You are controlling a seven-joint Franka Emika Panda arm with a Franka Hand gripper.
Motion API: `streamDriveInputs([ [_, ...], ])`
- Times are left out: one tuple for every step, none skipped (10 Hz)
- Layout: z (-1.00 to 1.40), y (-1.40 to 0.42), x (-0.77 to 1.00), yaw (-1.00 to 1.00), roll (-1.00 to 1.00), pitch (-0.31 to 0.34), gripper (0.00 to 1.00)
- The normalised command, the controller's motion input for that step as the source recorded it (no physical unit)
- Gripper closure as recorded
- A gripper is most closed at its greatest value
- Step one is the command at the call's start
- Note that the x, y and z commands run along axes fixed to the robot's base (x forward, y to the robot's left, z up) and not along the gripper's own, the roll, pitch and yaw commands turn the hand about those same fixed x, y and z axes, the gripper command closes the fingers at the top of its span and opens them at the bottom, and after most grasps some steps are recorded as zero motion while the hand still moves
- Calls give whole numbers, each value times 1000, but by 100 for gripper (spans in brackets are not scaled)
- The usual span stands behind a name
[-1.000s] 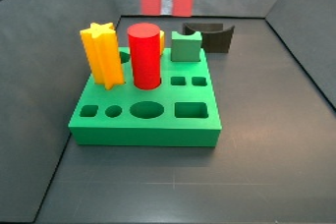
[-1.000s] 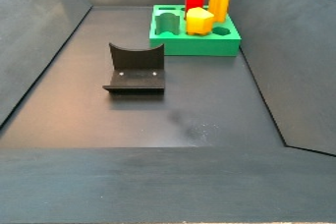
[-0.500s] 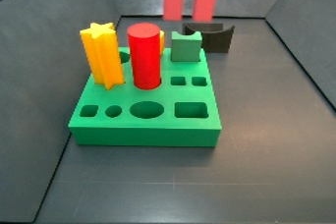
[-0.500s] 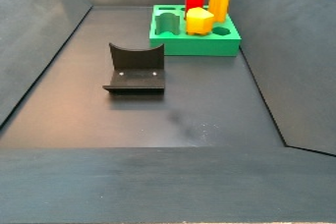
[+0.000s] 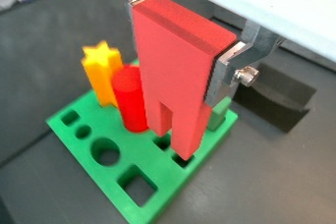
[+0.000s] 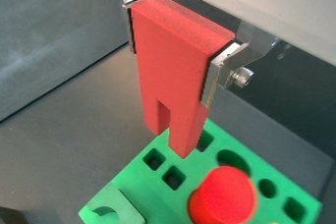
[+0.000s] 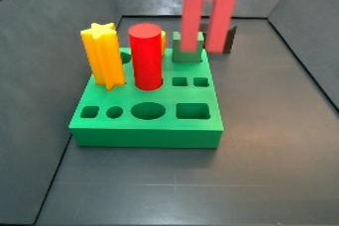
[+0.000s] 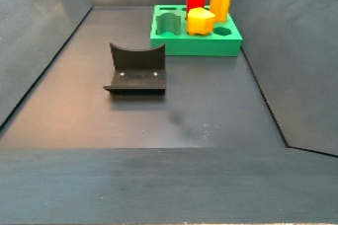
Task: Pick up the double-square object. Move up. Move to above the board. Insert the double-square object.
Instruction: Insert the double-square object.
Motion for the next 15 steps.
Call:
streamDriveInputs([
  [-766,57,0,169,131,-129,100],
  [-654,220,-94,320,0,-283,100],
  [-429,186,-226,157,-26,-223,100],
  [-186,143,-343,0,0,-53,100],
  [-194,91,-283,0,0,-34,100],
  [-326,83,-323,0,-89,-170,100],
  [-289,0,-226,0,-74,-153,100],
  [-286,0,0,-40,-100,-87,100],
  [-234,0,97,-77,-89,-31,100],
  [-229,9,111,-57,-40,-9,100],
  [-234,83,74,0,0,-19,100],
  [-280,60,0,151,51,-41,100],
  [-320,43,0,280,109,-90,100],
  [-334,34,0,231,91,-57,100],
  [-340,0,0,0,0,-51,100],
])
